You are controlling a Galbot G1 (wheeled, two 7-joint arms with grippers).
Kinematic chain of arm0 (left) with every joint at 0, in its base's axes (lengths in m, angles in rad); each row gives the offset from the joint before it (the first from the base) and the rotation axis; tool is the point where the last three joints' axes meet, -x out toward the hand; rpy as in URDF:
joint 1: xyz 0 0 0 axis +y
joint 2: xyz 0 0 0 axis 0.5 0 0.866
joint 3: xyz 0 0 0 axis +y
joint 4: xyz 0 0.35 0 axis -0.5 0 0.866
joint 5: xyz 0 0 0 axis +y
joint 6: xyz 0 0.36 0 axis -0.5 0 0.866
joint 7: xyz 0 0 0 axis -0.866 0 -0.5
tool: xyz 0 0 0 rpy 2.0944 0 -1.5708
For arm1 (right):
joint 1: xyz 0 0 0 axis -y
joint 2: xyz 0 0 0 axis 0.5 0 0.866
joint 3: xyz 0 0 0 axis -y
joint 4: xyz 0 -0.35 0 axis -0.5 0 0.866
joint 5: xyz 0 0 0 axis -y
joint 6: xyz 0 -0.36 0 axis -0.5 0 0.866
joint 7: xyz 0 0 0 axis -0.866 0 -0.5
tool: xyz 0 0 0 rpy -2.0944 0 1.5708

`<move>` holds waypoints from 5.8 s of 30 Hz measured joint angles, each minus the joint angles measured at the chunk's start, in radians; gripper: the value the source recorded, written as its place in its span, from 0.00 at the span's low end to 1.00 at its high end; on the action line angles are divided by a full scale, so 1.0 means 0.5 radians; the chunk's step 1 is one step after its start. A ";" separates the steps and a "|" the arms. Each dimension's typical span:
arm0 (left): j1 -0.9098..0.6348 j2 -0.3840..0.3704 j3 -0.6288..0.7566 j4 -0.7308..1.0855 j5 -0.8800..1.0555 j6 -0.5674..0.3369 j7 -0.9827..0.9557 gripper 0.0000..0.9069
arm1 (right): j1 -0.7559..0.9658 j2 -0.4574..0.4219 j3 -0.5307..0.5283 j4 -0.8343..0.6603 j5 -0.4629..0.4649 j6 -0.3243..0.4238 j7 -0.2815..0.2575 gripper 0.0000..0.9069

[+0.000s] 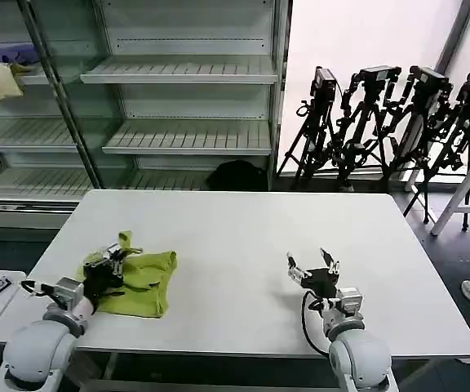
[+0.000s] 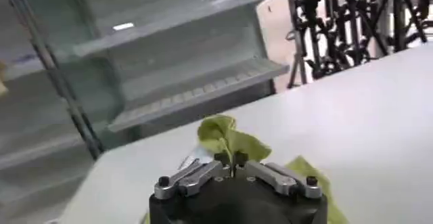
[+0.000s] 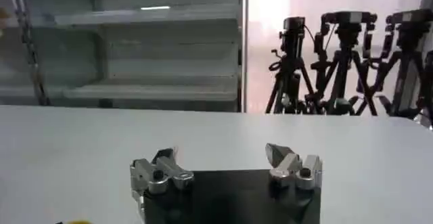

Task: Fold and organize the clothes.

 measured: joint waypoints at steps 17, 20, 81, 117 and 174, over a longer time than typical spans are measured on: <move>-0.009 -0.118 0.218 -0.004 -0.023 0.102 -0.091 0.01 | -0.007 0.019 -0.009 -0.045 -0.056 0.028 -0.012 1.00; -0.004 -0.135 0.238 0.005 -0.003 0.110 -0.099 0.77 | -0.008 0.020 -0.009 -0.048 -0.060 0.030 -0.014 1.00; 0.065 -0.149 -0.420 0.349 -0.255 -0.173 -0.082 1.00 | 0.015 -0.013 -0.038 -0.047 0.089 0.230 -0.196 1.00; 0.079 -0.191 -0.418 0.414 -0.494 0.081 -0.006 0.00 | -0.002 0.001 -0.009 -0.011 0.106 0.281 -0.200 1.00; -0.225 -0.358 0.561 0.111 0.223 -0.155 -0.107 0.02 | -0.083 0.005 0.094 -0.129 0.134 0.363 -0.192 1.00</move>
